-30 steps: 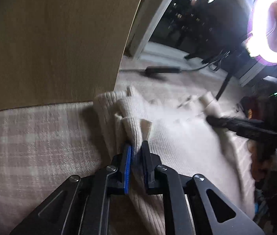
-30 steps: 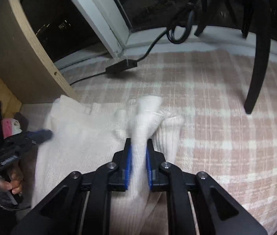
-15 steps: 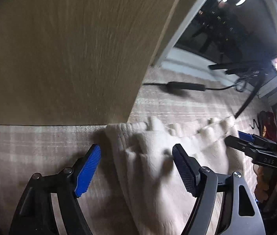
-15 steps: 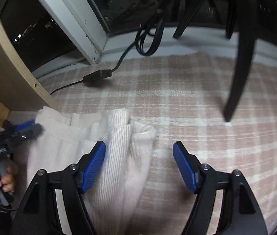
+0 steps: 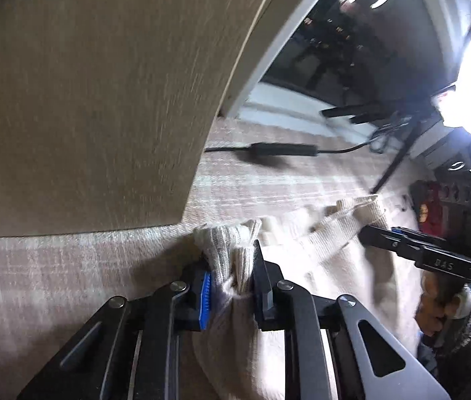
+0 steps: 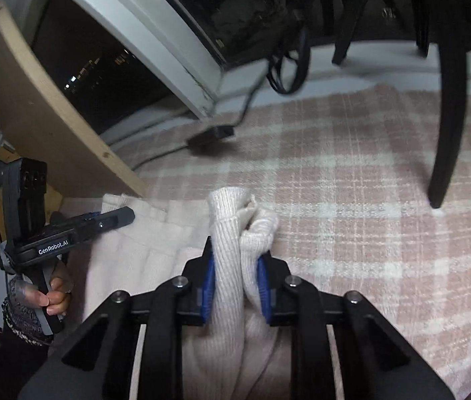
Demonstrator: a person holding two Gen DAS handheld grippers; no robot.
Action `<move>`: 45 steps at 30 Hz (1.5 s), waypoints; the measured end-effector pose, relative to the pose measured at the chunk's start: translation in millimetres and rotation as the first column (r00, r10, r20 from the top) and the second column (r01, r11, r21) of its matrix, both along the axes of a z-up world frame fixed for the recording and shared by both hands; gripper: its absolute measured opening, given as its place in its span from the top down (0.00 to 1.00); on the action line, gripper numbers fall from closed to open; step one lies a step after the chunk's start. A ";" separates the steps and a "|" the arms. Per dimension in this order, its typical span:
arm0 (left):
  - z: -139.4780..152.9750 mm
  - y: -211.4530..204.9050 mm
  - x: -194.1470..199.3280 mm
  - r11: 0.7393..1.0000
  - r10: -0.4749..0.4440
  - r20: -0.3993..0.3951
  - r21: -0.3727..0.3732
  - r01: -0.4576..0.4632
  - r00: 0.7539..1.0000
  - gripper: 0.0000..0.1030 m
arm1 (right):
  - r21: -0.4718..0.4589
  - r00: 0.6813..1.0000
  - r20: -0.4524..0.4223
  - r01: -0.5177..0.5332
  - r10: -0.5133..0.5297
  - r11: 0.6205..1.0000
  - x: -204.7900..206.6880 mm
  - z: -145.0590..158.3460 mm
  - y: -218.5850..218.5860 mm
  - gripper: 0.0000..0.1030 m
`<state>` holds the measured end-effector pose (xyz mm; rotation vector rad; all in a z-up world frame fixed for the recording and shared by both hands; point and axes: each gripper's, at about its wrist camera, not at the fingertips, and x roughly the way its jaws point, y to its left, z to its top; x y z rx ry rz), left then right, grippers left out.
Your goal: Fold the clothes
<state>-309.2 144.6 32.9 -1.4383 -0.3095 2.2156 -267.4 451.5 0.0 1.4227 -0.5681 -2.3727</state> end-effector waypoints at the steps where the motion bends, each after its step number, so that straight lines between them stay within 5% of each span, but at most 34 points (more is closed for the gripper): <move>1: 10.0 -2.9 5.5 1.000 -0.004 -0.013 0.015 0.004 1.000 0.84 | -0.002 1.000 -0.004 0.003 -0.003 1.000 5.6 8.6 0.1 0.80; 12: 144.0 -22.7 74.6 0.995 -0.063 -0.222 0.060 0.078 0.973 0.85 | 0.025 0.975 -0.222 0.011 -0.006 1.000 80.2 132.4 -7.0 0.81; 18: 218.2 -35.3 143.0 0.992 -0.090 -0.404 0.048 0.119 0.910 0.85 | 0.119 0.917 -0.399 0.054 -0.002 0.991 138.8 207.8 -23.8 0.81; 22: 197.6 -35.3 207.8 0.987 -0.154 -0.472 -0.028 0.160 0.868 0.85 | 0.219 0.898 -0.440 0.082 0.023 0.972 198.9 198.3 -38.9 0.81; 25: 124.0 -26.1 245.8 0.974 -0.223 -0.380 -0.056 0.218 0.898 0.84 | 0.241 0.937 -0.349 0.067 0.022 0.968 244.4 130.8 -48.9 0.81; 28: 28.7 -10.7 273.6 0.949 -0.307 -0.153 -0.127 0.289 0.939 0.85 | 0.257 0.992 -0.126 0.035 -0.002 0.966 272.4 37.8 -54.9 0.81; 31: 12.3 -12.4 289.3 0.950 -0.300 -0.161 -0.140 0.279 0.940 0.84 | 0.320 0.996 -0.087 0.016 0.012 0.947 291.6 3.4 -61.6 0.81; 35: 24.7 -21.3 298.5 0.953 -0.288 -0.166 -0.146 0.265 0.943 0.77 | 0.374 0.996 -0.082 0.011 0.021 0.927 307.7 12.3 -55.5 0.79; 37: 29.2 -22.5 308.2 0.944 -0.316 -0.165 -0.150 0.293 0.934 0.76 | 0.391 0.997 -0.069 0.000 0.030 0.920 317.8 21.1 -48.3 0.71; 41: 42.7 -30.4 328.9 0.927 -0.361 -0.186 -0.180 0.329 0.914 0.71 | 0.364 0.996 -0.087 0.037 -0.006 0.931 333.7 46.8 -32.8 0.68; 45: 36.2 -31.3 315.2 0.936 -0.329 -0.180 -0.191 0.295 0.927 0.70 | 0.351 0.994 -0.112 0.023 0.017 0.936 318.7 66.2 -50.0 0.67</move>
